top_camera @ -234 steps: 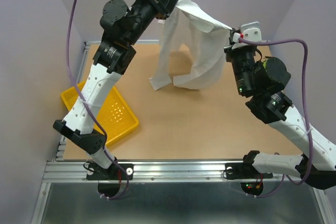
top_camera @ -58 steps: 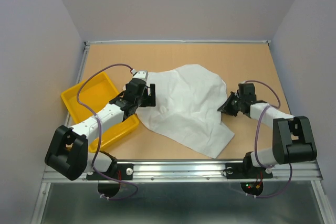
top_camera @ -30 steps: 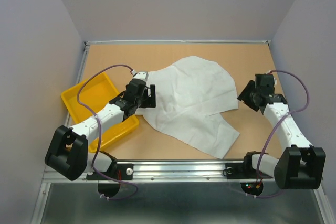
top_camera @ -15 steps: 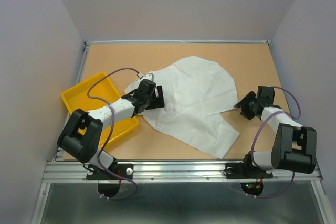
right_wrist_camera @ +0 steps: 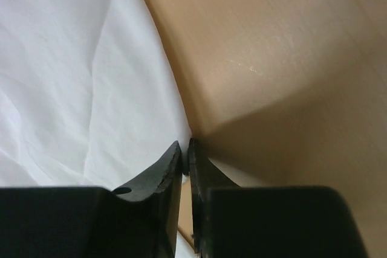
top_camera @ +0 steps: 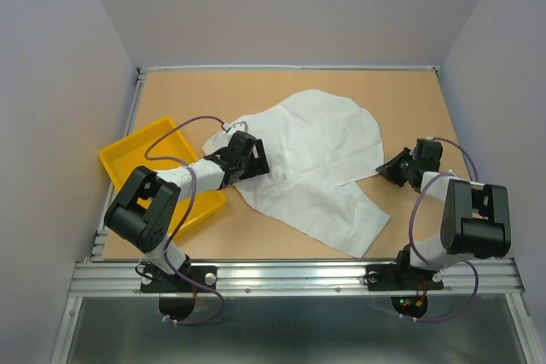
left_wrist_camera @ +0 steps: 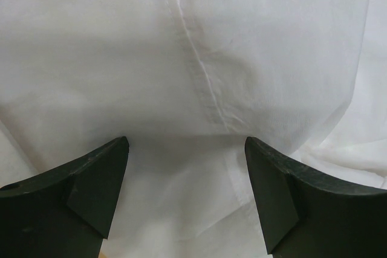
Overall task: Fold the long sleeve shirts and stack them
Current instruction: Flatten the shirt out
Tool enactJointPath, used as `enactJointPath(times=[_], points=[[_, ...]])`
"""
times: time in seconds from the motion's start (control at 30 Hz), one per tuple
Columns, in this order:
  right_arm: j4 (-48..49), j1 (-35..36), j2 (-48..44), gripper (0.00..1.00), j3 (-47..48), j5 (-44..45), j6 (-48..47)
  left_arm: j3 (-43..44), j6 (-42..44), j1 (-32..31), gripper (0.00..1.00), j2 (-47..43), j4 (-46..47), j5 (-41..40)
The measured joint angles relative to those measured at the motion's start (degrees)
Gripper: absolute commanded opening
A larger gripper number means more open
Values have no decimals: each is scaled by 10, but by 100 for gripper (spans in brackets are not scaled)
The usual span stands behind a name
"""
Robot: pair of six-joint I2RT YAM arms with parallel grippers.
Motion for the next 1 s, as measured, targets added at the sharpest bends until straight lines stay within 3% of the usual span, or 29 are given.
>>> enactJointPath(times=[0.07, 0.17, 0.37, 0.5, 0.53, 0.63, 0.67, 0.8, 0.9, 1.0], points=[[-11, 0, -4, 1, 1, 3, -5, -3, -3, 0, 90, 0, 7, -2], [-80, 0, -23, 1, 38, 28, -32, -7, -7, 0, 90, 0, 17, -4], [-213, 12, -61, 1, 239, 136, -122, -10, -8, 0, 90, 2, 28, -4], [-257, 99, -84, 2, 329, 216, -180, -13, -7, 0, 90, 4, 40, -6], [-264, 131, -82, 4, 337, 237, -189, -15, -8, 0, 90, 4, 43, -6], [-286, 242, -47, 23, 344, 297, -221, -17, -8, 0, 90, 4, 48, -6], [-300, 280, -20, 38, 344, 313, -228, -17, -8, 0, 90, 4, 49, -6], [-346, 356, 71, 67, 338, 326, -238, -18, -8, 0, 90, 3, 51, -6], [-384, 357, 87, 72, 336, 327, -241, -21, -8, 0, 90, 2, 54, -6], [-392, 350, 64, 70, 336, 334, -241, -23, -8, 0, 90, 1, 56, -6]])
